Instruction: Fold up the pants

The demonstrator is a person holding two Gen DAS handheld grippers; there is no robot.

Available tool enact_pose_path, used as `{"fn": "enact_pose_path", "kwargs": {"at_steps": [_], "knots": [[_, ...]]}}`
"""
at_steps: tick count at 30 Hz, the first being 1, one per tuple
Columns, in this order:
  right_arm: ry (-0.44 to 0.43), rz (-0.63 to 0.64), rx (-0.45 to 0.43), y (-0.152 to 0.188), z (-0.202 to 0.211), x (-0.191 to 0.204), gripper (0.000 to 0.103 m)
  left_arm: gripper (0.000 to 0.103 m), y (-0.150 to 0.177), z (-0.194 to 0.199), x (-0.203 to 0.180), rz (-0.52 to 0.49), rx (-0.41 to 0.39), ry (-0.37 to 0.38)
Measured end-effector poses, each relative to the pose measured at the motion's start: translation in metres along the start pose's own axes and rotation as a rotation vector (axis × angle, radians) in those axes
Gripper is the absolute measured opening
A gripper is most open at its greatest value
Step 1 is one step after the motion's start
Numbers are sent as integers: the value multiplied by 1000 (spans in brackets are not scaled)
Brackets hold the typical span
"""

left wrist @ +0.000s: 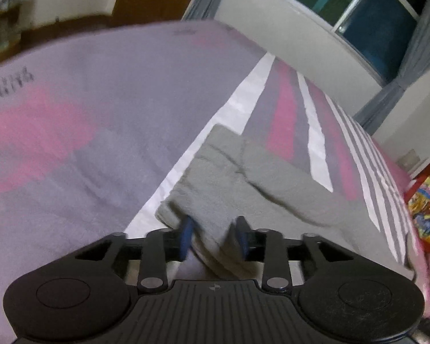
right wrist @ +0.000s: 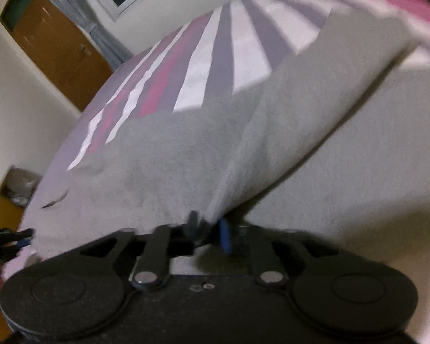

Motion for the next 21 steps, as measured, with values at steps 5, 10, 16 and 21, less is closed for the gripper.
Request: {"fn": "enact_pose_path", "kwargs": {"at_steps": [5,10,16,21], "knots": [[121,63,-70,-59,4,-3,39,53,13,-18,-14,-56,59,-92],[325,87,78,-87,-50,-25,63,62,27,-46,-12,-4,113,-98],[274,69,76,-79,-28,-48,4,62,32,-43,-7,-13,117,-65],[222,-18,6,-33,36,-68,4,62,36,-41,-7,-36,121,-54]]}}
Point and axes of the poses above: each gripper's, at about its wrist camera, not at the fingertips, and z roughly against the way its jaws point, x to its left, y to its underside, the point moved 9 cm from there along -z, roughly the way its jaws point, and after that the axes turned 4 degrees about -z, right-handed, at the moved point
